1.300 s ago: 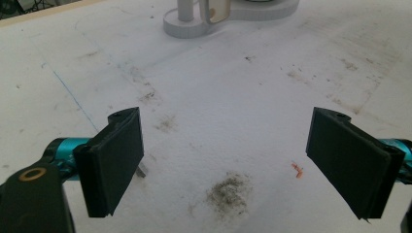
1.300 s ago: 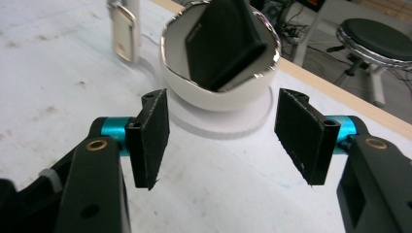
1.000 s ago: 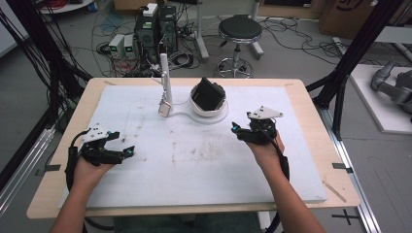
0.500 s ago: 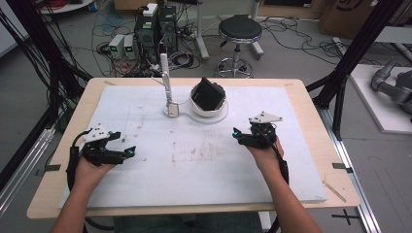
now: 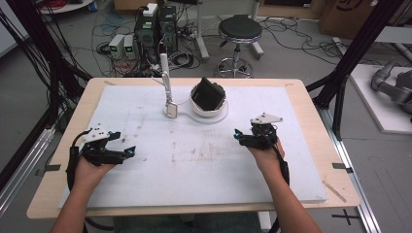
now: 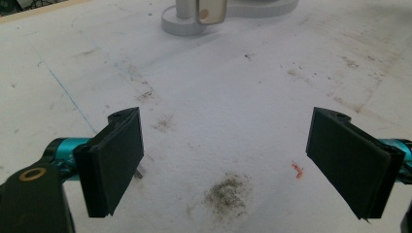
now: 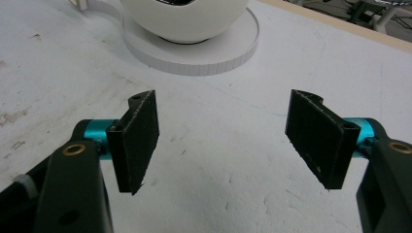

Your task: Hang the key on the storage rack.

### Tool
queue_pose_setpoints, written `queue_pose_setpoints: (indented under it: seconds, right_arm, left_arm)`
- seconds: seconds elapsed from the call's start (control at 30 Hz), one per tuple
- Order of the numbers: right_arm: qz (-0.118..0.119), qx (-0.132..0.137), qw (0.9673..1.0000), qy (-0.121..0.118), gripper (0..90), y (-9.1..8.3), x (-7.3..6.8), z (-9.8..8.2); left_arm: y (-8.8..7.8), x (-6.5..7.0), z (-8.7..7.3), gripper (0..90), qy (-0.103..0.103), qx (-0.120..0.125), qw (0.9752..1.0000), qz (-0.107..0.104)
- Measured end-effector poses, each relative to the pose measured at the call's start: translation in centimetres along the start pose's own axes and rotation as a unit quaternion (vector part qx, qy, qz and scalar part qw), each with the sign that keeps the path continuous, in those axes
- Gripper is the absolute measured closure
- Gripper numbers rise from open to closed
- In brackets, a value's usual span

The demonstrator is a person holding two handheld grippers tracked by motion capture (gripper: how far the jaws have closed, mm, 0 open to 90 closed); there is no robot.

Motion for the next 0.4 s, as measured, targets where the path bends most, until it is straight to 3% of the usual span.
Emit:
queue_pose_setpoints:
  seconds: [0.4]
  right_arm:
    - [-0.001, 0.000, 1.0000, 0.007, 28.7, -0.04, 0.11, -0.04]
  left_arm:
    - [-0.02, -0.02, 0.00, 13.6, 0.000, -0.001, 1.0000, -0.001]
Point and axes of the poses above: each handheld gripper's, and its own axes: y roughly forward along the jaws, z roughly out of its top, x roughly to its right, the point moved 5 cm from there along y, roughly forward along the jaws, and after that the axes turned 8 degrees about -y, right-handed, at the moved point
